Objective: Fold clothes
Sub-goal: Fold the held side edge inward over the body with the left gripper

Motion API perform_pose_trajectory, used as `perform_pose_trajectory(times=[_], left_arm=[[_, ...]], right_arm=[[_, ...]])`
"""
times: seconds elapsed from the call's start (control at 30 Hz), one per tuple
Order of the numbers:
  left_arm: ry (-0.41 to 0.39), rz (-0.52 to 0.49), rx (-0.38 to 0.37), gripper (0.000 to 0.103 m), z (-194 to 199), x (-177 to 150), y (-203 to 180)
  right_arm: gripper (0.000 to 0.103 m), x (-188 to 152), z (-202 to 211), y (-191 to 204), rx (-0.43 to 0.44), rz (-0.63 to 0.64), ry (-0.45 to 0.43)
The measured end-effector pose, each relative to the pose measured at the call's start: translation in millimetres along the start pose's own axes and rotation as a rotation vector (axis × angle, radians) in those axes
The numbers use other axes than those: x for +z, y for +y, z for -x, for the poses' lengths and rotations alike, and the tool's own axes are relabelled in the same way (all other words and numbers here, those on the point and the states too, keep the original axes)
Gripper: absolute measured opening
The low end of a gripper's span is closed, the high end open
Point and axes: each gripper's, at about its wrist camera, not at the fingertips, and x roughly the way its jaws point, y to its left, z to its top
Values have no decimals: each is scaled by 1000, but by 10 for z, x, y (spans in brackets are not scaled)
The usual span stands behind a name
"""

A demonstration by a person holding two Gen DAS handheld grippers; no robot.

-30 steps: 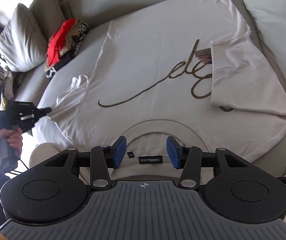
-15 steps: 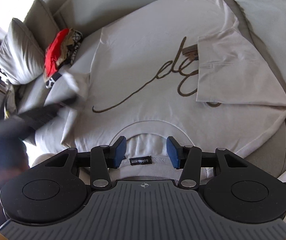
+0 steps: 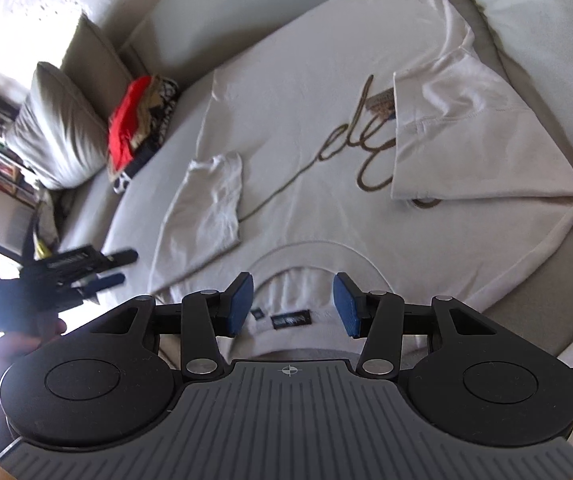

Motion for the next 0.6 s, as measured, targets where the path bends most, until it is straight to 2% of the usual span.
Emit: perform_pose_trajectory(times=[0.03, 0.1, 0.17, 0.33, 0.4, 0.6], left_arm=[[28, 33, 6, 49, -61, 52, 116], [96, 59, -15, 39, -191, 103, 258], [150, 49, -41, 39, -285, 103, 298], [198, 8, -81, 26, -351, 58, 237], [195, -4, -96, 0, -325, 39, 214], [162, 1, -34, 1, -221, 9, 253]], right_arm=[[51, 4, 6, 6, 4, -2, -3], [51, 11, 18, 17, 13, -6, -8], [51, 14, 29, 26, 14, -7, -11], [51, 12, 34, 20, 7, -12, -11], [51, 8, 30, 11, 2, -15, -12], [51, 16, 42, -29, 5, -24, -13]])
